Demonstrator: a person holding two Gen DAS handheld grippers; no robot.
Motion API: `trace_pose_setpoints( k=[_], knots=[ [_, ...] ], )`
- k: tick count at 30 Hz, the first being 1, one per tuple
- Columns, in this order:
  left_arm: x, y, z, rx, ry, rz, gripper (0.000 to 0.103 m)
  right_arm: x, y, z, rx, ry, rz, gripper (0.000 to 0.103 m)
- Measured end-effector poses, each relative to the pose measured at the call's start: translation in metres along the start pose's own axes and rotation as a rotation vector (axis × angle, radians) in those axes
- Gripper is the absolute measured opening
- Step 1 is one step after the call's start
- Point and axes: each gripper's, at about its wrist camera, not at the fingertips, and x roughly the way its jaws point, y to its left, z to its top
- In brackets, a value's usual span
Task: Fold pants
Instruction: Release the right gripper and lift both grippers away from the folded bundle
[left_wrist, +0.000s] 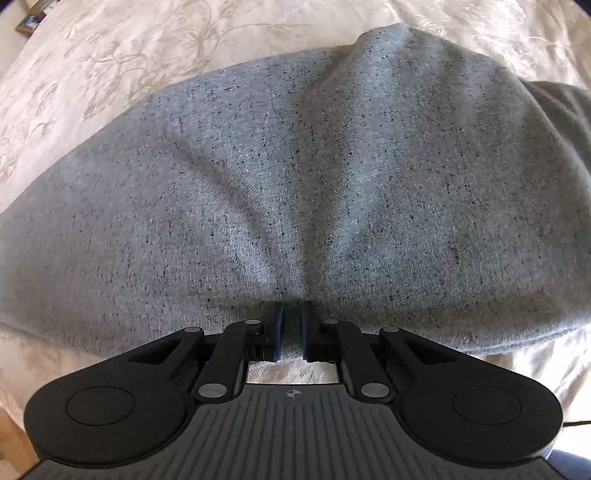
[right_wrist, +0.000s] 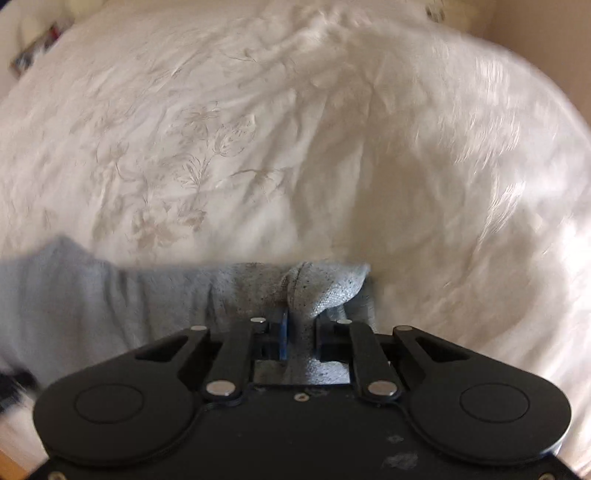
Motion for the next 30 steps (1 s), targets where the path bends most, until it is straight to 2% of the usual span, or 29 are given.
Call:
trace_pose_setpoints(
  k=[2,4,5,7,8,10,12,16,18,22,26,30],
  knots=[
    [-0.003,-0.002,-0.002,-0.014,0.005,0.006,0.009,0.004,-0.006,-0.009,0.018,0.027,-0.054,0.011],
    [-0.009,-0.006,-0.005,-0.002,0.008,0.003,0.009,0.017,-0.009,-0.016,0.042,0.072,-0.077,0.011],
    [-0.014,-0.005,-0.009,0.006,0.005,0.000,0.009,0.017,-0.005,-0.017,0.034,0.067,-0.084,0.014],
    [-0.024,0.007,-0.016,-0.022,-0.016,-0.005,0.010,0.007,0.006,-0.014,0.001,0.018,-0.121,0.027],
    [-0.029,0.017,-0.021,-0.040,-0.025,-0.002,0.010,-0.002,0.012,-0.012,-0.009,-0.022,-0.146,0.039],
    [-0.040,0.041,-0.032,-0.078,-0.045,0.014,0.010,-0.025,0.024,-0.010,-0.013,-0.121,-0.181,0.041],
    [-0.048,0.069,-0.043,-0.116,-0.064,0.034,0.010,-0.049,0.042,-0.011,-0.027,-0.197,-0.164,0.041],
    [-0.050,0.141,-0.065,-0.195,-0.063,0.078,0.010,-0.073,0.106,-0.013,-0.131,-0.266,0.012,0.038],
    [-0.048,0.179,-0.075,-0.220,-0.060,0.104,0.010,-0.079,0.157,-0.017,-0.209,-0.264,0.118,0.026],
    [-0.039,0.259,-0.090,-0.245,-0.057,0.129,0.010,-0.085,0.278,-0.034,-0.328,-0.236,0.322,0.020],
    [-0.031,0.337,-0.093,-0.276,-0.054,0.159,0.010,-0.087,0.407,-0.053,-0.455,-0.218,0.450,0.020],
    [-0.018,0.397,-0.085,-0.384,-0.033,0.158,0.010,-0.086,0.521,-0.071,-0.572,-0.185,0.575,0.020]
  ],
)
